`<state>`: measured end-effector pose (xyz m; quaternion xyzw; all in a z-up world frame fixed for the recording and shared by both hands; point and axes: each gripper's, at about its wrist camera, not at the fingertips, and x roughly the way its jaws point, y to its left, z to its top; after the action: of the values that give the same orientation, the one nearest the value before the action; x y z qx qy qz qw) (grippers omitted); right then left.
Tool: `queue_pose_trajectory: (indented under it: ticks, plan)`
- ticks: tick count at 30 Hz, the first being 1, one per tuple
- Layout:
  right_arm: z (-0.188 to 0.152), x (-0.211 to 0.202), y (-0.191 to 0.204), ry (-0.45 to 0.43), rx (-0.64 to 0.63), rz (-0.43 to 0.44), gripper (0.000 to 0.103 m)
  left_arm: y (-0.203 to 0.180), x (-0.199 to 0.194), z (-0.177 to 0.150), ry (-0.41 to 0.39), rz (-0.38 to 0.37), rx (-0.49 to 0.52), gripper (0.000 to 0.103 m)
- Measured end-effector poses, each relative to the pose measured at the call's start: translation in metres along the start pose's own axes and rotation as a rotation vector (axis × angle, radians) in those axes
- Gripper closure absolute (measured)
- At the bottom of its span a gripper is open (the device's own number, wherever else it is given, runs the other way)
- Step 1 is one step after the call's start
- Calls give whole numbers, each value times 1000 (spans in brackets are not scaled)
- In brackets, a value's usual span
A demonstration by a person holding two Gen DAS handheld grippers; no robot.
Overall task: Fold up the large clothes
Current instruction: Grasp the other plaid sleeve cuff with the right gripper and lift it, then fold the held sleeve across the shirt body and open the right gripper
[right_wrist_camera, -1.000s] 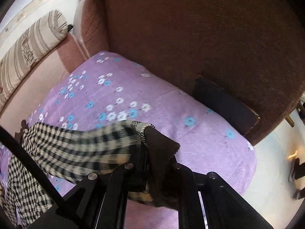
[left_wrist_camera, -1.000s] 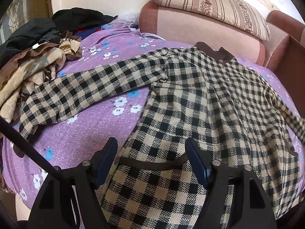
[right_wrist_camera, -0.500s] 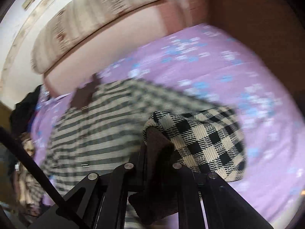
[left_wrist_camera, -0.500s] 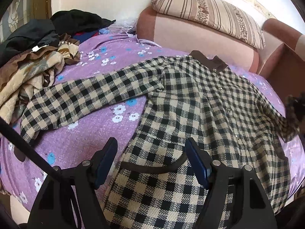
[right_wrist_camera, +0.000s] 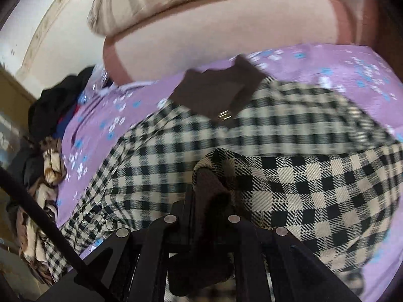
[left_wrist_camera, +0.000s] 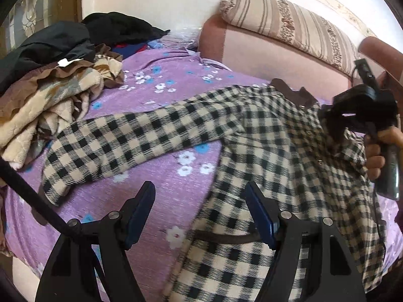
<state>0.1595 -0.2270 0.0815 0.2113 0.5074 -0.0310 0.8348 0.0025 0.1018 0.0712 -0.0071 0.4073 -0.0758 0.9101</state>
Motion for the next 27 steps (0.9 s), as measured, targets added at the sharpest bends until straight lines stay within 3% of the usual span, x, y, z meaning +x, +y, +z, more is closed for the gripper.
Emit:
queue_pose_trajectory:
  ticks: [7,13,14,18,20,25,27]
  plan:
    - [-7,44,62,69,-92,110,92,26,7,7,32,26,-71,31]
    - [-12,74,112,98,-178,81,87,36,7,10,27,23,-100,31]
    - [-13,77,116,100,-184,73,82,37,6,11,26,25,-102,31]
    - [-17,86,133,116,-200,116,39,46,9,13,34,28,-136,31]
    - [-20,84,143,120,-219,156,32,50,10,14,37,28,-152,31]
    - [-19,69,144,152,-197,320,32,50,15,14,54,26,-164,31]
    - [-18,57,147,136,-211,329,32,47,16,13,57,29,-151,31]
